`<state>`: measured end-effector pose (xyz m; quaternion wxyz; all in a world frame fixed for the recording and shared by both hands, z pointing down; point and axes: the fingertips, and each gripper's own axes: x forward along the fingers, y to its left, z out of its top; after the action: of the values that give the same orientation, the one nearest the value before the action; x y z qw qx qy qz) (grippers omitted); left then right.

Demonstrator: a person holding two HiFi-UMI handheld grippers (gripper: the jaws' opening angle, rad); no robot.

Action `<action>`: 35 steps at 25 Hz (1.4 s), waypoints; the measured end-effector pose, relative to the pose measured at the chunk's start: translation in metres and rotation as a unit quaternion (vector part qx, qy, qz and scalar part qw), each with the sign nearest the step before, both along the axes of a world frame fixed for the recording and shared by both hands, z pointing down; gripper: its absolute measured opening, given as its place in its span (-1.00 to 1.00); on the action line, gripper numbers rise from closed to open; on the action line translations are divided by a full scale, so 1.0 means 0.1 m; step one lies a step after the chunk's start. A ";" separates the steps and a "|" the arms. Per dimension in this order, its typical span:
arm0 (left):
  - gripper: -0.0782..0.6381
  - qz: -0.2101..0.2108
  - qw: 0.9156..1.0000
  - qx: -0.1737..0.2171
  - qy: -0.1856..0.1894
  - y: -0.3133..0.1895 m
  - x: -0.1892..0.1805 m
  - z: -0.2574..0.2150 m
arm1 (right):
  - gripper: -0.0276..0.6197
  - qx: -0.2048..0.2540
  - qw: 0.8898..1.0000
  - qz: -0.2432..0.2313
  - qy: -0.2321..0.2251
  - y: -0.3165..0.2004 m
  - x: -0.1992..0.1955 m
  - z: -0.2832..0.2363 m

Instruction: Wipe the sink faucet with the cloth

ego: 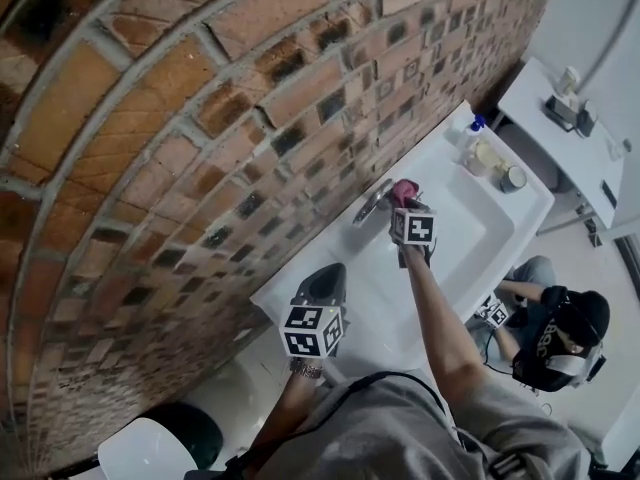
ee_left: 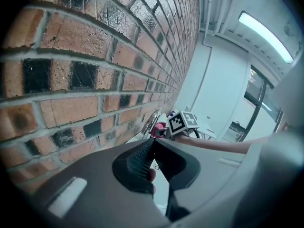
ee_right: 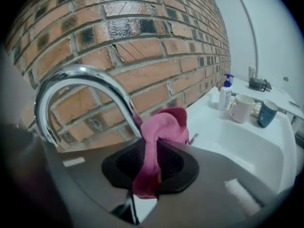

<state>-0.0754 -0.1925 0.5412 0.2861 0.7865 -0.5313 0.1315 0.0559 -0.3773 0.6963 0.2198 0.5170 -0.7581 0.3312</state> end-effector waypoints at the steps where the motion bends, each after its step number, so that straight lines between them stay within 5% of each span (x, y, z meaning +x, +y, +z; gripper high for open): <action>1: -0.73 -0.001 1.000 0.001 0.000 0.00 0.01 -0.01 | -0.71 -0.010 1.000 -0.001 -0.008 0.08 -0.01 0.04; 11: -0.73 -0.012 1.000 0.018 -0.010 0.33 0.11 -0.23 | -0.71 -0.066 0.990 -0.124 -0.007 0.67 -0.30 0.34; 22: -0.73 -0.062 0.998 0.022 -0.011 0.83 0.07 -0.32 | -0.71 0.020 0.977 -0.194 -0.080 1.43 -0.62 -0.73; 31: -0.73 -0.146 0.989 -0.004 -0.003 1.65 -0.16 -0.04 | -0.71 0.049 0.954 -0.276 -0.104 2.74 -0.91 -1.20; 35: -0.73 -0.152 0.988 -0.002 0.000 2.09 -0.17 -0.02 | -0.71 0.048 0.952 -0.284 -0.107 3.34 -0.87 -1.24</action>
<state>-0.0921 0.0170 0.5387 0.3040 0.6960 -0.6446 0.0873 -0.0310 -0.0430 0.5719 0.1970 0.2519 -0.9075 0.2723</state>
